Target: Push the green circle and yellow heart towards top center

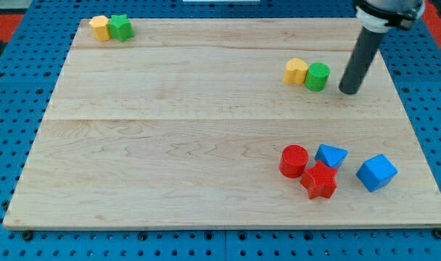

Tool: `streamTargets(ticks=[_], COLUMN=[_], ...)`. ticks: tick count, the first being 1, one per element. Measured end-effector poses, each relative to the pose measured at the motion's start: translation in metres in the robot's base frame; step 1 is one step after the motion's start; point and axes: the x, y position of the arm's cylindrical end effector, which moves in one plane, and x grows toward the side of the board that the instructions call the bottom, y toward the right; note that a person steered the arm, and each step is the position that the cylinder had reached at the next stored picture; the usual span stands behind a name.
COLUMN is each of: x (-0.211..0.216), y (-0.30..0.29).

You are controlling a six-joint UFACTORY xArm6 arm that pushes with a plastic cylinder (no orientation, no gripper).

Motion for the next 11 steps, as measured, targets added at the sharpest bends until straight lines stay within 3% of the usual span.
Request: streamTargets(ticks=[2, 3, 5, 8, 10, 11], x=[-0.014, -0.004, 0.014, -0.022, -0.022, -0.017], y=[-0.163, -0.183, -0.059, -0.057, -0.122, -0.11])
